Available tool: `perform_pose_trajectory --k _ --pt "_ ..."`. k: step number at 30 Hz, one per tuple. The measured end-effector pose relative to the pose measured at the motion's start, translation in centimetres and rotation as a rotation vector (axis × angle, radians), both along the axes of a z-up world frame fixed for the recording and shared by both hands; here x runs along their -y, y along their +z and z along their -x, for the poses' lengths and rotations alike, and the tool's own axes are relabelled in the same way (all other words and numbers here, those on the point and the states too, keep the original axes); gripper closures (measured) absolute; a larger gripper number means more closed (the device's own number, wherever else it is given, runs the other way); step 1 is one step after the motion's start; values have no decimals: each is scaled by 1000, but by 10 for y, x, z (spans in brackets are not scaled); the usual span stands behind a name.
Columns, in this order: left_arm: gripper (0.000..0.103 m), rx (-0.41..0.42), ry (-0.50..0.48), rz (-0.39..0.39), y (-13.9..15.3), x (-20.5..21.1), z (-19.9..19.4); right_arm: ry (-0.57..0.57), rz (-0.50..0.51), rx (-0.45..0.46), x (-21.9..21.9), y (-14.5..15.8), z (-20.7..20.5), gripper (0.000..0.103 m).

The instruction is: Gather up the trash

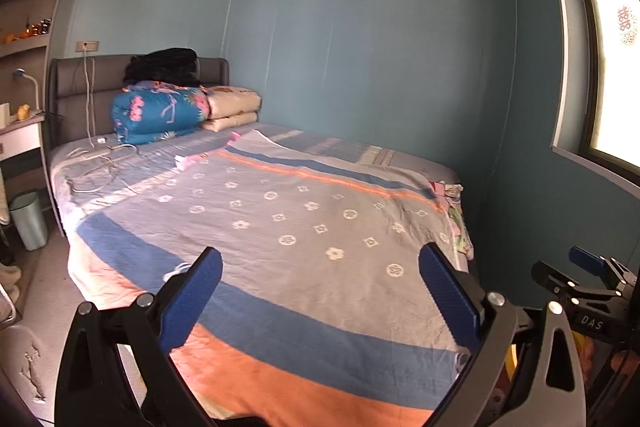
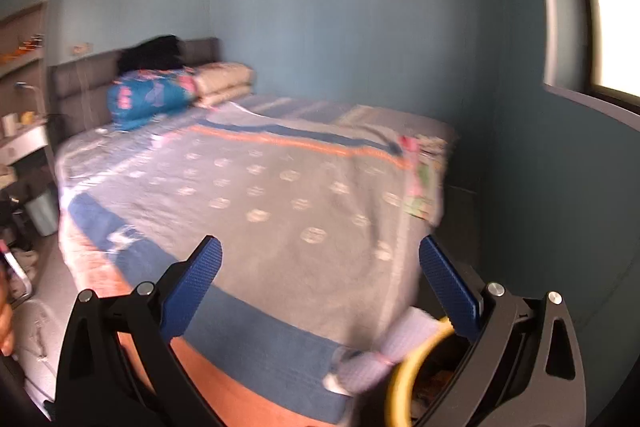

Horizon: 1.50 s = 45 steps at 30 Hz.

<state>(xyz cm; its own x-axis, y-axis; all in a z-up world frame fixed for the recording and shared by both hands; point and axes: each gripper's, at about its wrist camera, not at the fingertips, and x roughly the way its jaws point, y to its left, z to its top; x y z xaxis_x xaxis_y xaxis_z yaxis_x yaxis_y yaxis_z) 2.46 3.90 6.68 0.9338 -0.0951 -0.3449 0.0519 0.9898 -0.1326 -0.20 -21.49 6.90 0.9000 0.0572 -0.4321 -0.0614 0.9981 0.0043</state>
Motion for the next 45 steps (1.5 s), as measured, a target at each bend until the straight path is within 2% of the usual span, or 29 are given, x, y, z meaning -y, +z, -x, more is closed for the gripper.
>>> perform_pose_trajectory --k 5,8,11,14,19,45 --pt "8 27 33 -1 -3 -6 21 43 15 46 -29 1 11 8" --pt "8 33 60 6 -8 -7 31 5 36 108 -46 -1 24 8" --pt "8 48 93 6 -13 -7 41 -23 26 133 -61 -4 35 8" --pt "8 55 118 4 -17 -6 49 -23 -11 117 -59 -8 34 8" --pt "8 58 143 -7 -23 -4 54 -25 -13 117 -57 -13 33 8" --pt "8 46 115 20 -29 1 57 -34 -43 97 -52 -28 25 8"
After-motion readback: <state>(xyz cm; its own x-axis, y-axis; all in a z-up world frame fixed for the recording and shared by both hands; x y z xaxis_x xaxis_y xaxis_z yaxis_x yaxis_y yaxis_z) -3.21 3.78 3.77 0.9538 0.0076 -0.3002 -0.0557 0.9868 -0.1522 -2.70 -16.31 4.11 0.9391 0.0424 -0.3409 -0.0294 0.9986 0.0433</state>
